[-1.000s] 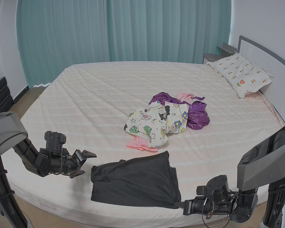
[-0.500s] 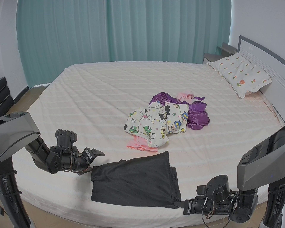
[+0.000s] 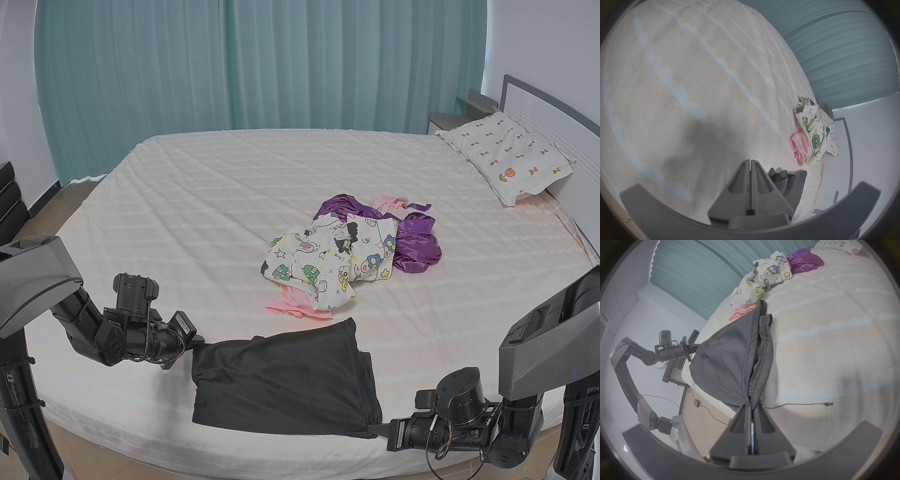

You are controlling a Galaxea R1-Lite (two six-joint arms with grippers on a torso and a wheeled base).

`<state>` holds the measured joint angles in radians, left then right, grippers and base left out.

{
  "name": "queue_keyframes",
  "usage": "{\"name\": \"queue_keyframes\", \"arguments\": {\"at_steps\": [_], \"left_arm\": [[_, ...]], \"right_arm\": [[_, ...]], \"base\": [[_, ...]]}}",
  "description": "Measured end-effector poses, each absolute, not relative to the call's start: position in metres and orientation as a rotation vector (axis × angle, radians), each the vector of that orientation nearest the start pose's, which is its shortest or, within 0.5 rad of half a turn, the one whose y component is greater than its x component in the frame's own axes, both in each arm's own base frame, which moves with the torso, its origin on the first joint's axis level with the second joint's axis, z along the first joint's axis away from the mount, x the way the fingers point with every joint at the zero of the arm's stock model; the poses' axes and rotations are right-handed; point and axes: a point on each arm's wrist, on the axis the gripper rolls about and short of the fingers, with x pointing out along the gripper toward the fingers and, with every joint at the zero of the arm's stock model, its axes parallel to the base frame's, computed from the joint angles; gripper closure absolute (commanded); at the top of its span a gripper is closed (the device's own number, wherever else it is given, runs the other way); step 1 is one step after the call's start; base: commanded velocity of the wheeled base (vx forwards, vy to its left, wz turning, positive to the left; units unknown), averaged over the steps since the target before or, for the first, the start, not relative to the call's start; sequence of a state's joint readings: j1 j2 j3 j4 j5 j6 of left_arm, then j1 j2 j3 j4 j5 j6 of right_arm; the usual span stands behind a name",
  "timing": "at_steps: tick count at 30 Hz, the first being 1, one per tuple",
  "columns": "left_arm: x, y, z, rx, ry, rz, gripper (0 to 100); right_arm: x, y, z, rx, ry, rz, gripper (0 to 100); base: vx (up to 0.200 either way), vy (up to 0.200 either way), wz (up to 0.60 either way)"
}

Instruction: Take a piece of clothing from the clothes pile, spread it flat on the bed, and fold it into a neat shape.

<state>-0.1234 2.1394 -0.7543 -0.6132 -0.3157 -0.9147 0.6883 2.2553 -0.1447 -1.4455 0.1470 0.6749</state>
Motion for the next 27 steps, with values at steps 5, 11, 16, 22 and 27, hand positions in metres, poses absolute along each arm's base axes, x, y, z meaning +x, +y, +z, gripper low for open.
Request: {"name": "queue_keyframes", "arguments": {"at_steps": [5, 11, 16, 22, 27], "left_arm": [[0.343, -0.043, 0.026, -0.94, 0.884, -0.029, 100], [0.352, -0.042, 0.025, -0.943, 0.815, -0.057, 100], [0.357, -0.041, 0.023, -0.998, 0.775, -0.057, 100], [0.361, -0.038, 0.024, -1.019, 0.732, -0.063, 100], [0.363, -0.033, 0.024, -1.042, 0.71, -0.053, 100]], "right_arm": [[0.186, 0.157, -0.021, 0.426, 0.905, 0.54, 100], [0.184, 0.156, -0.022, 0.423, 0.915, 0.536, 100], [0.184, 0.156, -0.022, 0.421, 0.919, 0.536, 100], [0.184, 0.156, -0.023, 0.419, 0.923, 0.535, 100], [0.184, 0.156, -0.024, 0.418, 0.927, 0.534, 100]], "base": [[0.0, 0.0, 0.0], [0.0, 0.0, 0.0], [0.0, 0.0, 0.0], [0.0, 0.0, 0.0], [0.0, 0.0, 0.0]]}}
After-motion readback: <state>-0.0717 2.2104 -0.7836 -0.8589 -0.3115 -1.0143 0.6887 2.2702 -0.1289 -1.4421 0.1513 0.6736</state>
